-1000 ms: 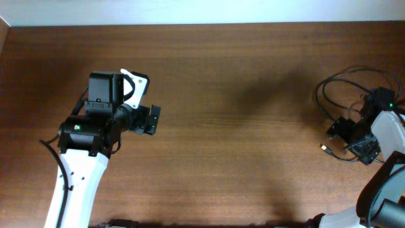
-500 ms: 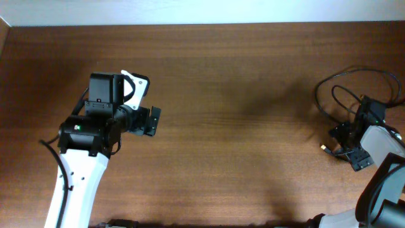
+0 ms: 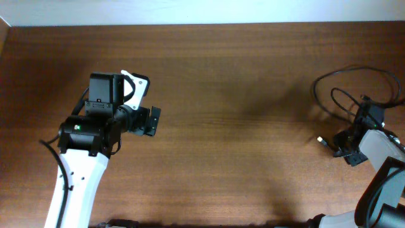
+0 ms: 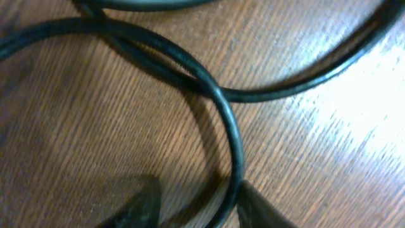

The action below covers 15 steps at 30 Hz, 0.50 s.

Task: Untangle cables
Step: 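Drag the grasped cable to the right edge pile with the right gripper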

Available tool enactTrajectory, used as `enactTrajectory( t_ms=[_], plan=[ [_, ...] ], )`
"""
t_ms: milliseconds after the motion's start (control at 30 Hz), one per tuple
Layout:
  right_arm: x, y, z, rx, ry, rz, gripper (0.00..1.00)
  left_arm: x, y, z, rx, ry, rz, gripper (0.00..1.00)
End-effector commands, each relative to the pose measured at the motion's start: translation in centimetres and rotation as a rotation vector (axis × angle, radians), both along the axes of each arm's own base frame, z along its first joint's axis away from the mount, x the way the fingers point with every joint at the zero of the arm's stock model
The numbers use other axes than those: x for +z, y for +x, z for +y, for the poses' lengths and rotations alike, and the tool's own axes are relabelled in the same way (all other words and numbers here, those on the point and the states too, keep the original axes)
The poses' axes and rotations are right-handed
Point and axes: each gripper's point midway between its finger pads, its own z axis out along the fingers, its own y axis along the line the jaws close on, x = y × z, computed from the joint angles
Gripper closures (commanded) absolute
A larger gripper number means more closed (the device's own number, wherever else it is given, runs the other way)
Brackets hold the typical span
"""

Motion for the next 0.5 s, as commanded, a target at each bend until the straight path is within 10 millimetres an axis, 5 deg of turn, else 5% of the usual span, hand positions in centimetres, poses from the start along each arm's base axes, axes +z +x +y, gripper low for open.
enactTrajectory(
  t_ms=[0, 200, 267, 367, 467],
  plan=[
    [-2.9, -3.0, 2.2, 0.013, 0.096, 0.106, 0.96, 0.4, -0.1, 0.0, -0.015, -0.001, -0.013, 0.01],
    [-2.3, -1.1, 3.7, 0.084, 0.191, 0.036, 0.96, 0.4, -0.1, 0.0, -0.015, -0.001, -0.014, 0.01],
    [1.3, 3.4, 4.7, 0.257, 0.258, -0.115, 0.96, 0.4, -0.1, 0.0, -0.015, -0.001, -0.014, 0.01],
    [9.1, 9.3, 5.4, 0.521, 0.274, -0.306, 0.96, 0.4, -0.1, 0.0, -0.015, -0.001, -0.014, 0.01],
    [16.7, 12.2, 3.6, 0.584, 0.166, -0.372, 0.96, 0.4, -0.1, 0.0, -0.015, -0.002, -0.013, 0.01]
  ],
)
